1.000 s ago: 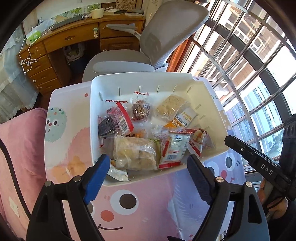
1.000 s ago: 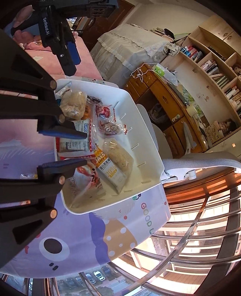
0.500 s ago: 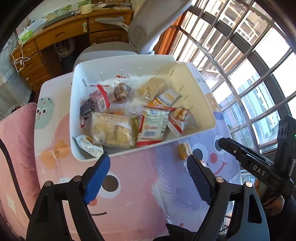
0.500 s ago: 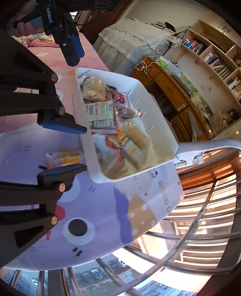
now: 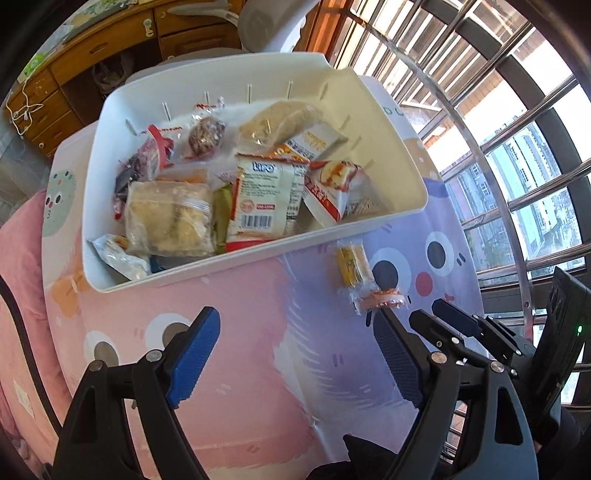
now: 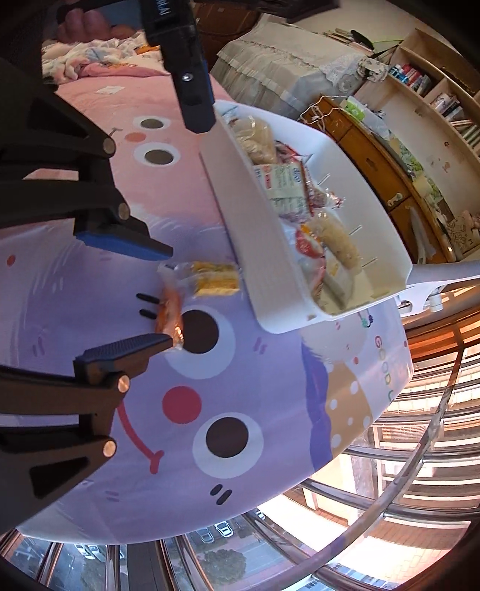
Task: Organize snacks
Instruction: 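Reach the left tool to the yellow stick snack while the right tool reaches the orange packet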
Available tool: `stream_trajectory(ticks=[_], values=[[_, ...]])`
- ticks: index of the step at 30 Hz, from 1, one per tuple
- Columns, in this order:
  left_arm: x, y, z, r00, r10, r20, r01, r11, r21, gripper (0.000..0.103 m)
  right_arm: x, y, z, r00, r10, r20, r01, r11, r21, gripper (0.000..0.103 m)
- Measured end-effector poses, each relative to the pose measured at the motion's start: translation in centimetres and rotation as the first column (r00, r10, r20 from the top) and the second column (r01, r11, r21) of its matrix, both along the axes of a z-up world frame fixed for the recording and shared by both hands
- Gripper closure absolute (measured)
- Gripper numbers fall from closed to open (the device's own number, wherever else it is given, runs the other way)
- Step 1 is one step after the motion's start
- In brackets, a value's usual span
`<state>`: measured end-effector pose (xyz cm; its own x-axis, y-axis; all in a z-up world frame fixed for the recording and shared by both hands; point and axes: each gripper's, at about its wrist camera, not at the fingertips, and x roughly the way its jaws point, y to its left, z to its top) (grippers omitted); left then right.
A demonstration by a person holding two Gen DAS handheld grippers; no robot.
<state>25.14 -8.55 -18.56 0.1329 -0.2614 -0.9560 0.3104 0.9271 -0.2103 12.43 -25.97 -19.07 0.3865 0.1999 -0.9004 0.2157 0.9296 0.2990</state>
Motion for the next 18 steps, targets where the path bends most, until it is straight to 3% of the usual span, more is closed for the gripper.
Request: stream_trajectory(ticks=[11, 18], values=[[0.7, -2.9, -3.5, 0.996, 0.003, -0.086, -0.002, 1.0, 0.02, 0.019, -1.4, 0.9, -1.3, 0.982, 0.177, 0.064, -0.163, 0.969, -0.183, 0.061], [1.7, -4.8, -6.0, 0.991, 0.021, -0.132, -0.012, 0.997, 0.072, 0.019, -1.5, 2.0, -1.9, 0.922, 0.373, 0.105, -0.322, 0.888, -0.328, 0.061]])
